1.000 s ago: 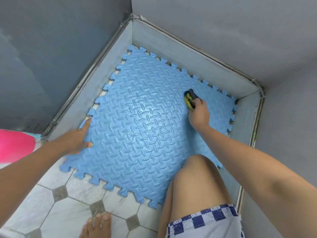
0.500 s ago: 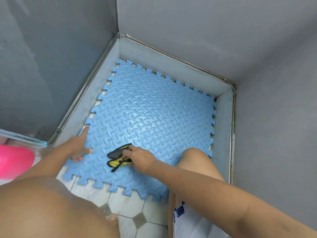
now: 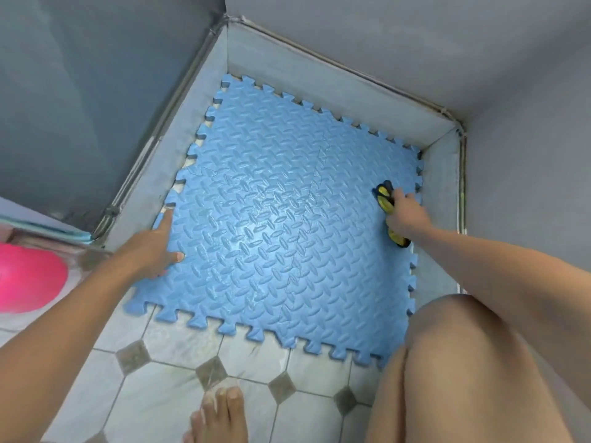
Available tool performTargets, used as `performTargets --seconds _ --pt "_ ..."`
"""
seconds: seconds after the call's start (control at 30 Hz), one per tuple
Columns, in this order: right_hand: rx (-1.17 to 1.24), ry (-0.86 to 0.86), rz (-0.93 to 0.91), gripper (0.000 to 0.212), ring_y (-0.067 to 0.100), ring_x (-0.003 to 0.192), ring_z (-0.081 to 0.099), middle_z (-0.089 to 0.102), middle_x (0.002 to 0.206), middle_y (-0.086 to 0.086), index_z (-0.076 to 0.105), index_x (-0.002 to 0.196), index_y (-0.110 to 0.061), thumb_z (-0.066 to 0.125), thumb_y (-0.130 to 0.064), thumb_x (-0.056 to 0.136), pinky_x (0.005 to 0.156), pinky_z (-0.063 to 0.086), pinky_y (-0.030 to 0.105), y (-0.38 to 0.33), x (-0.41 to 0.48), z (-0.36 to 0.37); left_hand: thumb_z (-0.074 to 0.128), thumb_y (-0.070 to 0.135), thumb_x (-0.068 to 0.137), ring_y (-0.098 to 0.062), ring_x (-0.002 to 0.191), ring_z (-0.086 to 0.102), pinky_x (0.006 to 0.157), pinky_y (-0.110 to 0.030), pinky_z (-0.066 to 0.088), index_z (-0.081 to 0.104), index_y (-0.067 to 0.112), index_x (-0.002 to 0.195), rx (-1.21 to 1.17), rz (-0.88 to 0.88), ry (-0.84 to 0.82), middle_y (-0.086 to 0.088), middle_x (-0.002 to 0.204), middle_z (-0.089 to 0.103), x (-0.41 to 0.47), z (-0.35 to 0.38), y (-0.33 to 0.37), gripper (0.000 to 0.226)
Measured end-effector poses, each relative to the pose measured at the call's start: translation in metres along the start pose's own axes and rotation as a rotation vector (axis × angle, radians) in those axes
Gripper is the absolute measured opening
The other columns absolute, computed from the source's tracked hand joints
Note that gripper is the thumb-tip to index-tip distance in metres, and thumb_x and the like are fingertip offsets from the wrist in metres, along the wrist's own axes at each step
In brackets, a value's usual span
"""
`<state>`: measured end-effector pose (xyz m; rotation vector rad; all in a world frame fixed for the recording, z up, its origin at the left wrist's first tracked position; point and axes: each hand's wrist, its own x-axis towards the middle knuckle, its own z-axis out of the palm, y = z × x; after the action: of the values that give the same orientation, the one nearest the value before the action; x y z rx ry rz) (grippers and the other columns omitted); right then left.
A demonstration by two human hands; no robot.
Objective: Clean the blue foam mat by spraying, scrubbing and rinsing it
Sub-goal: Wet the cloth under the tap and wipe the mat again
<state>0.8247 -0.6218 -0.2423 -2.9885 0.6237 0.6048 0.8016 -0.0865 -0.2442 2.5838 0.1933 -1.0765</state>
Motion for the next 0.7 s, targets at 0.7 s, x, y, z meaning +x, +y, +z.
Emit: performTargets --seconds 0.7 --pt "-0.297 -0.148 -0.529 0.063 0.036 0.101 0.063 0.051 0.119 0.007 0.039 0.143 -0.031 0.065 -0.029 0.086 0.073 0.044 0.033 0.030 -0.025 -0.021 0.063 0.037 0.092 -0.046 0.130 0.051 0.096 -0.046 0.044 0.010 -0.004 0.158 0.113 -0.015 0.229 -0.025 0.143 0.052 0.014 0.016 0.031 0.093"
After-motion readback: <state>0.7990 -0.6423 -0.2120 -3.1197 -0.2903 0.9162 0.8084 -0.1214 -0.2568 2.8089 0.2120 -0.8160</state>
